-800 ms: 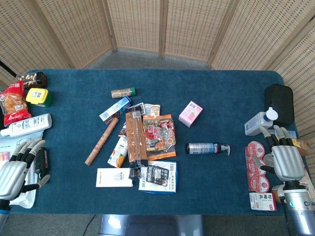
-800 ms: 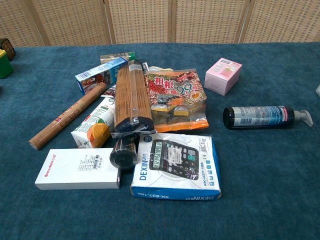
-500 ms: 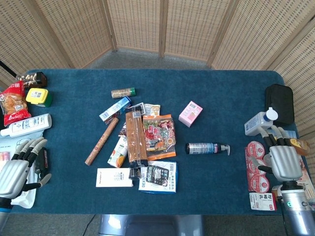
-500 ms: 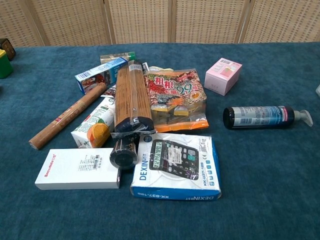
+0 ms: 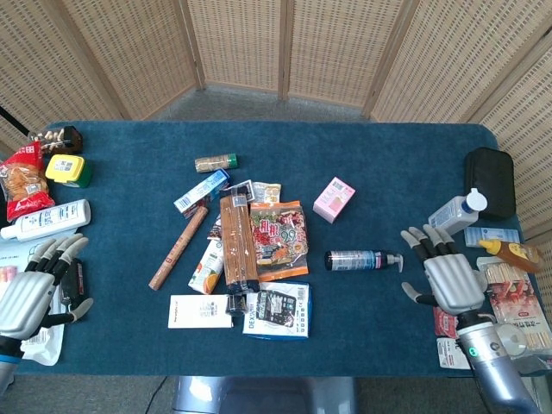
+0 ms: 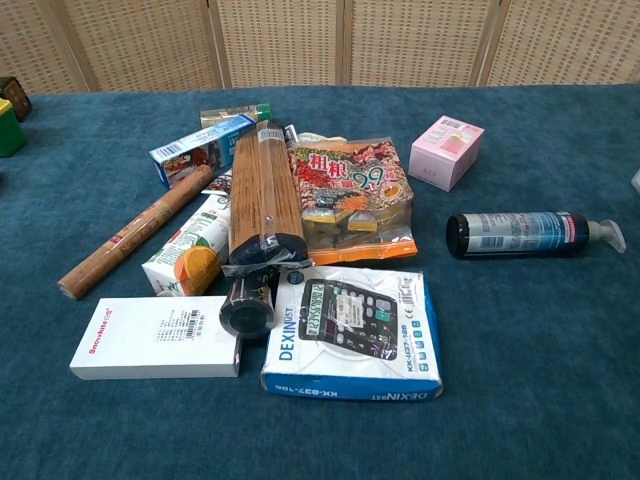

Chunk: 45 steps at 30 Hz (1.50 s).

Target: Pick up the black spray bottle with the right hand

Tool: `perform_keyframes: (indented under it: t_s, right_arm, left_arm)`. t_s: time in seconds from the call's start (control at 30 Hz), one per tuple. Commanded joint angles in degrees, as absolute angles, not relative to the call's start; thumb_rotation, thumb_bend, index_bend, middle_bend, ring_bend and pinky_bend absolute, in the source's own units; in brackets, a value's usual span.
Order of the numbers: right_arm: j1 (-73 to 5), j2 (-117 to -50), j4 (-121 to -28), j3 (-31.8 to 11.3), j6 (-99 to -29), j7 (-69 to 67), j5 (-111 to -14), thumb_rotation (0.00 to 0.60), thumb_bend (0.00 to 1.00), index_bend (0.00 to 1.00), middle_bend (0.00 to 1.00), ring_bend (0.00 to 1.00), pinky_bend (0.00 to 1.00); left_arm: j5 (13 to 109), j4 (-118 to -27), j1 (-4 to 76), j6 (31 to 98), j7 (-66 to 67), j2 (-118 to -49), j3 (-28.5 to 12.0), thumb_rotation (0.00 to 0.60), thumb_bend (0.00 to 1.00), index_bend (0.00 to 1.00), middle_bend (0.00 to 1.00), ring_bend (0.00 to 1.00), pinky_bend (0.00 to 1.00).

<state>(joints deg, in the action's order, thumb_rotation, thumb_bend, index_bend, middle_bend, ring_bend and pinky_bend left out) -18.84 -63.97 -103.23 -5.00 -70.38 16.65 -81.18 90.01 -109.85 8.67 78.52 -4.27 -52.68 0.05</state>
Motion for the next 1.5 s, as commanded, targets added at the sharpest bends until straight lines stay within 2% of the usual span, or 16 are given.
perform_keyframes:
  t_s: [0.03,0.53,1.1,1.2,1.3,1.4,1.47,1.5]
  right_arm:
    - [-22.5,-67.4,-103.1,-5.9,-65.7,20.8,-77.8,0.506,0.3,0.0,0.1,0.0,0.0]
    - [-28.9,-79.0,-92.3,-6.9,-58.9,24.2,-72.5,0.502,0.29,0.0,0.1,0.0,0.0]
    - [-30.6,-84.7,-81.9,-5.0,-55.7,19.1,-72.3,0.504,0.29,0.0,0.14,0.0,0.0]
    - [-31.0,-85.4,-80.1,-5.1,-55.3,17.9,-72.7,0.504,0.29,0.0,0.19,0.0,0.01]
    - [-31.5,-86.3,-78.3,-5.1,-54.4,16.9,-72.6,0.525,0.29,0.03,0.26,0.05,0.05]
    - [-32.2,-87.4,-76.6,-5.3,-53.3,17.1,-72.1,0.568,0.29,0.12,0.34,0.13,0.11]
    - [-32.7,-88.2,-75.5,-5.4,-52.8,16.5,-72.1,0.593,0.29,0.2,0.43,0.21,0.19]
    - [-32.8,-88.5,-75.1,-5.5,-52.7,16.1,-72.2,0.597,0.29,0.27,0.5,0.28,0.26]
  left_arm:
    - [89.9,-109.2,8.8,78.4,-5.3,-52.5,0.1,0.6,0.31,0.0,0.0,0.0,0.0]
    - [90.1,-106.7,8.1,79.3,-8.3,-52.6,0.8,0.6,0.3,0.0,0.0,0.0,0.0]
    - [90.0,-106.2,7.5,79.9,-8.9,-52.9,1.3,0.6,0.3,0.0,0.0,0.0,0.0]
    - [90.1,-106.3,7.3,80.2,-8.7,-52.9,1.4,0.6,0.3,0.0,0.0,0.0,0.0]
    - [89.9,-106.2,7.0,80.4,-8.8,-53.0,1.6,0.6,0.3,0.0,0.0,0.0,0.0]
    - [89.7,-106.0,6.6,80.6,-8.9,-53.0,1.8,0.6,0.3,0.0,0.0,0.0,0.0]
    - [89.8,-105.9,6.3,81.0,-9.1,-52.9,1.9,0.6,0.3,0.0,0.0,0.0,0.0]
    - [89.8,-105.8,6.2,81.1,-9.2,-52.9,2.0,0.6,0.3,0.0,0.0,0.0,0.0]
